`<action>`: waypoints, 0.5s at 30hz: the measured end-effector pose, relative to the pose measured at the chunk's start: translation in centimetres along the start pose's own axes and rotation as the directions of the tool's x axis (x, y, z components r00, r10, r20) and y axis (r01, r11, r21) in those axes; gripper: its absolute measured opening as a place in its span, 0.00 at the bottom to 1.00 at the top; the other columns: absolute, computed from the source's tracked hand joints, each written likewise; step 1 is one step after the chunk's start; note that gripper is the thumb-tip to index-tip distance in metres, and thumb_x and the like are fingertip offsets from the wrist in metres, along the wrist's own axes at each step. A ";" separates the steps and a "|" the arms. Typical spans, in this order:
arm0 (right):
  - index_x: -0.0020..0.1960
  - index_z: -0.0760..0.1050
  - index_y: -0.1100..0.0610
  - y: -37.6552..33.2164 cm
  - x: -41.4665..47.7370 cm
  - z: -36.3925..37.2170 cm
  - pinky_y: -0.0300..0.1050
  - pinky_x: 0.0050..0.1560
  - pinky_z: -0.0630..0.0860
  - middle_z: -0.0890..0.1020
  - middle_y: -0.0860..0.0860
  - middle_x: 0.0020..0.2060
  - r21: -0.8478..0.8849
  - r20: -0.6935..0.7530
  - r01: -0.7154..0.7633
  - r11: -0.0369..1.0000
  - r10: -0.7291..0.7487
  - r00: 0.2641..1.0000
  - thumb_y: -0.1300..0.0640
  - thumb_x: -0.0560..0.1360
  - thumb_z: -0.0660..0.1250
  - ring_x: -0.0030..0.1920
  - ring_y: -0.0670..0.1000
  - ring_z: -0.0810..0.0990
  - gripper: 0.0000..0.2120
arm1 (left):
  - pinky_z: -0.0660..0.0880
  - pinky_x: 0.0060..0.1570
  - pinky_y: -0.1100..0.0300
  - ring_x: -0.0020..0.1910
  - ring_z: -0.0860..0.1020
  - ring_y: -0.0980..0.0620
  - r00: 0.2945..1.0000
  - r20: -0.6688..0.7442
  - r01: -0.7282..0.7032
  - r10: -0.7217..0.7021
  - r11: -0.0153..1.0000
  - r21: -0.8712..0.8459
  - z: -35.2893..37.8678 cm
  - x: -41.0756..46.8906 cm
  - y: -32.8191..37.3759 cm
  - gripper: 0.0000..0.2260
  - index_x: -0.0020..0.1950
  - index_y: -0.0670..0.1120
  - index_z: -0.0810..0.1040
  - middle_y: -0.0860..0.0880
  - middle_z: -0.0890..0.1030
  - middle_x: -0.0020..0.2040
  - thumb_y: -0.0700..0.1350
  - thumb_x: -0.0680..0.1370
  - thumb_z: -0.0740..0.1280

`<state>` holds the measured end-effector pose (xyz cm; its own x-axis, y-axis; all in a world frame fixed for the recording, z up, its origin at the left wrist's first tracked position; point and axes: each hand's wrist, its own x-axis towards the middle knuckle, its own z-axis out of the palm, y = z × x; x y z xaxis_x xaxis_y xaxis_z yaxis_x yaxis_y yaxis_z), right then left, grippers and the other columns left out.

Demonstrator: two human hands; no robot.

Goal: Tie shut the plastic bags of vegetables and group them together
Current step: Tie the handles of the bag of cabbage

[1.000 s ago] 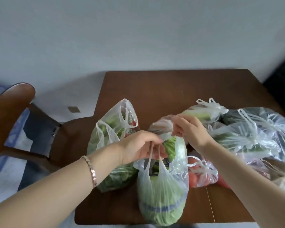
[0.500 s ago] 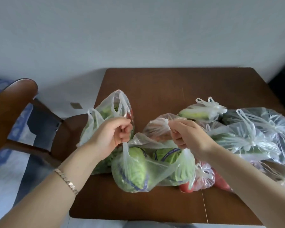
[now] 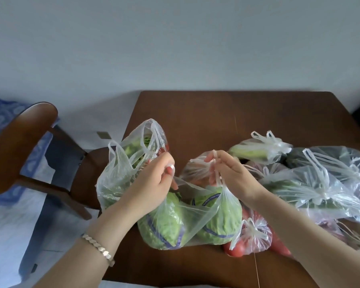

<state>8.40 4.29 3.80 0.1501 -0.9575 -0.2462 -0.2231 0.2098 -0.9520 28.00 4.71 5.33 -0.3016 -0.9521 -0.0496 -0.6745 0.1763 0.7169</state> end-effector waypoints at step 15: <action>0.39 0.79 0.52 1.6 -0.3 -0.5 0.29 0.30 0.68 0.72 0.48 0.26 0.145 -0.272 0.038 0.989 0.002 0.962 0.61 0.77 0.63 0.27 0.44 0.68 0.11 | 0.66 0.44 0.69 0.48 0.78 0.61 0.924 0.022 0.368 -0.383 0.870 -0.328 -0.2 1.4 1.8 0.13 0.33 0.46 0.83 0.52 0.85 0.46 0.48 0.75 0.67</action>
<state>7.53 4.84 2.40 -0.1178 -0.9747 -0.1897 -0.0755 0.1993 -0.9770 26.47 3.63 6.69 -0.0351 -0.9414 -0.3353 -0.4771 -0.2791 0.8333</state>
